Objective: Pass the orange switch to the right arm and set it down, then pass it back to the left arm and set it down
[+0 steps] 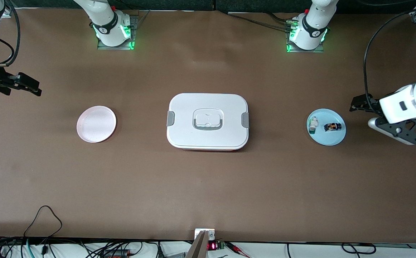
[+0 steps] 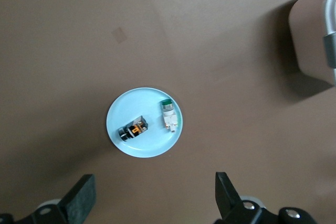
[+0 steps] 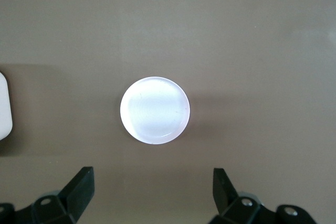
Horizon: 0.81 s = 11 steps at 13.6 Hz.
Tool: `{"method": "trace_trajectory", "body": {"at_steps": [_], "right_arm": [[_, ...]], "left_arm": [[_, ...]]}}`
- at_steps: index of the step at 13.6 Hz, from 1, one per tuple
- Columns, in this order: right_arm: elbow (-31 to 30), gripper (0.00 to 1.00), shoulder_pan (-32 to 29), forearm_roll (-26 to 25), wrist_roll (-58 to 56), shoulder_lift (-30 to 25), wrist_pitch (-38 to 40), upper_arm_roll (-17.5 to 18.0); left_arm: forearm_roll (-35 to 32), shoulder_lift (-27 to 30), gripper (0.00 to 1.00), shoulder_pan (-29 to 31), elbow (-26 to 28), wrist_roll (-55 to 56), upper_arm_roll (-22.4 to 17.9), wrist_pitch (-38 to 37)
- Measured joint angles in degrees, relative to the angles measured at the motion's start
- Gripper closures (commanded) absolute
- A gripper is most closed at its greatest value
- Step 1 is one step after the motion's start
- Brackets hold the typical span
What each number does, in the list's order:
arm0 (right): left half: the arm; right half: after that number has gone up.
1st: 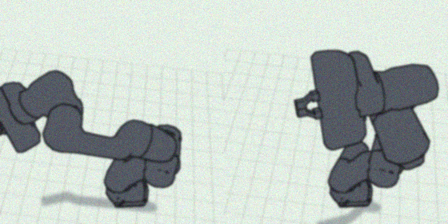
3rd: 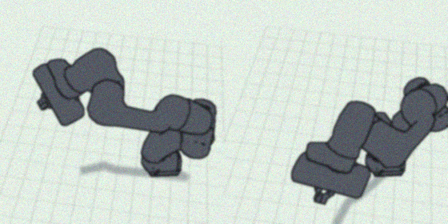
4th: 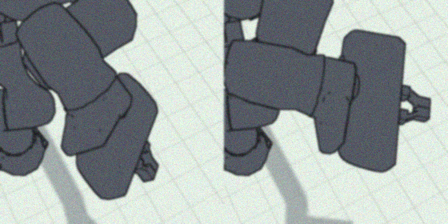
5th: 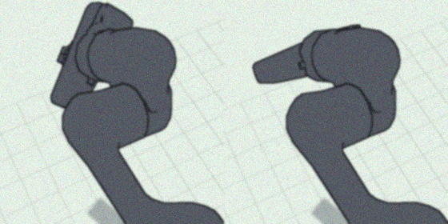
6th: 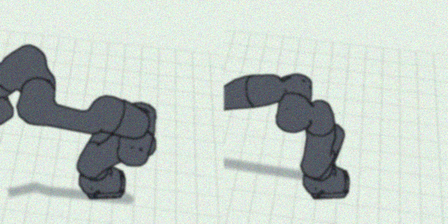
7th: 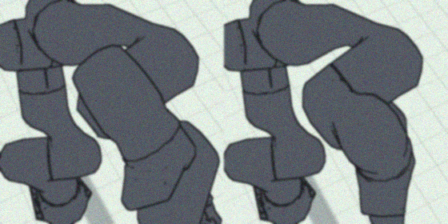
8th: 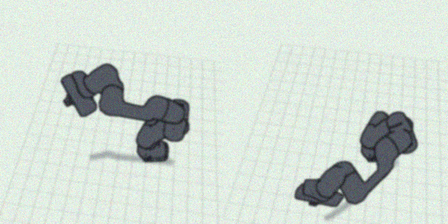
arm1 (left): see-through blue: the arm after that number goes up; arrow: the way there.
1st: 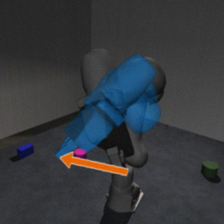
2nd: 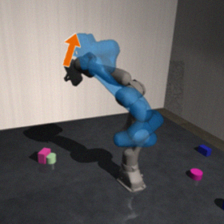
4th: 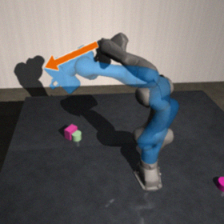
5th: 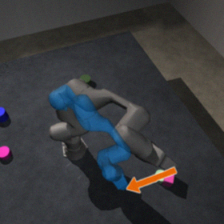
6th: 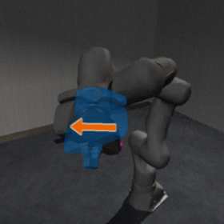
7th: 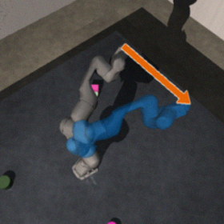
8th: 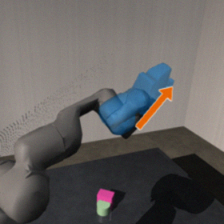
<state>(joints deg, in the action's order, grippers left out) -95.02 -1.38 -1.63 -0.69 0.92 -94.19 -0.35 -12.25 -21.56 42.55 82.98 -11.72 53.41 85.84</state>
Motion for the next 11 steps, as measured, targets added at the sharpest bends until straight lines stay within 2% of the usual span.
{"method": "trace_trajectory", "body": {"at_steps": [1, 4, 6, 9, 11], "right_arm": [[0.0, 0.0, 0.0, 0.0, 0.0, 0.0, 0.0, 0.0], [0.0, 0.0, 0.0, 0.0, -0.01, 0.01, 0.01, 0.01], [0.0, 0.0, 0.0, 0.0, -0.01, 0.01, 0.01, 0.0], [0.0, 0.0, 0.0, 0.0, -0.01, 0.01, 0.01, 0.0], [0.0, 0.0, 0.0, 0.0, -0.02, 0.06, 0.02, 0.0]], "left_arm": [[2.99, 1.66, 0.0, -2.85, -0.34, 0.38, -4.19, -0.55], [10.96, 9.14, 0.0, -20.21, -0.5, 1.21, -26.35, -1.66], [12.39, 13.08, 0.0, -29.7, -0.47, 3.05, -37.27, -3.84], [12.61, 15.5, 0.0, -36.6, 0.08, 5.37, -44.98, -5.68], [12.66, 15.84, 0.0, -38.64, 0.59, 5.85, -46.75, -5.39]]}}
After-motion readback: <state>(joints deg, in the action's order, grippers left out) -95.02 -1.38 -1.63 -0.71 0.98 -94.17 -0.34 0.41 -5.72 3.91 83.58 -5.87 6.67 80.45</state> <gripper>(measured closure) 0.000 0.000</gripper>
